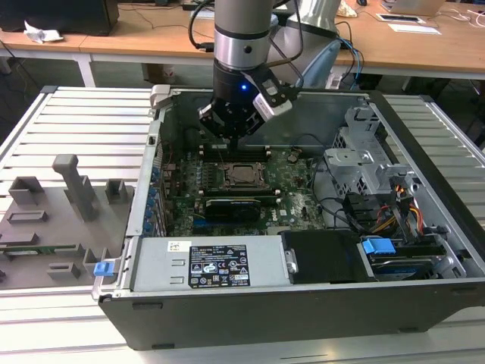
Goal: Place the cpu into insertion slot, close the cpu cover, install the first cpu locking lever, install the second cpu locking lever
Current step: 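Install the first cpu locking lever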
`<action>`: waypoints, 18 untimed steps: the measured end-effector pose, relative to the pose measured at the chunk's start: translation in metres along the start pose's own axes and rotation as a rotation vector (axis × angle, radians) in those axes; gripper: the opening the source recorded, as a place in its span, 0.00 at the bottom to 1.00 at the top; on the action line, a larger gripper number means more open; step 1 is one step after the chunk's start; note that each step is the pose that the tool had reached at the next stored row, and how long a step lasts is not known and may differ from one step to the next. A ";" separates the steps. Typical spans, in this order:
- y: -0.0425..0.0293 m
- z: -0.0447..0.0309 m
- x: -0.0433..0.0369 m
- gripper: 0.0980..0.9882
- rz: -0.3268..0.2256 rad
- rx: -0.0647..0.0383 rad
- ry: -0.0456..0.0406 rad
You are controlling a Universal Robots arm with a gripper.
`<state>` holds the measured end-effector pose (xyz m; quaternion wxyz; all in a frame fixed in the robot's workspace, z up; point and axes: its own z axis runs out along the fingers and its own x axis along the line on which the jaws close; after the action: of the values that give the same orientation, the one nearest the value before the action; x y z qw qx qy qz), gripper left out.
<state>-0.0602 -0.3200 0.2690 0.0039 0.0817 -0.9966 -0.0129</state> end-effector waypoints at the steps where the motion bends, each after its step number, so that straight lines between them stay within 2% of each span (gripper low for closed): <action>1: 0.0004 0.0001 0.0025 0.01 0.000 0.000 -0.0001; 6: 0.0019 0.0002 0.0114 0.01 0.000 0.000 -0.0003; 8: 0.0030 0.0005 0.0172 0.01 0.000 0.000 -0.0007; 10: 0.0098 0.0023 0.0329 0.01 0.008 -0.001 -0.0014; 11: 0.0149 0.0032 0.0353 0.01 0.008 -0.001 -0.0014; 18: 0.0263 0.0065 0.0369 0.01 0.012 -0.001 -0.0016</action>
<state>-0.1010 -0.2999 0.2634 0.0032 0.0755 -0.9971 -0.0134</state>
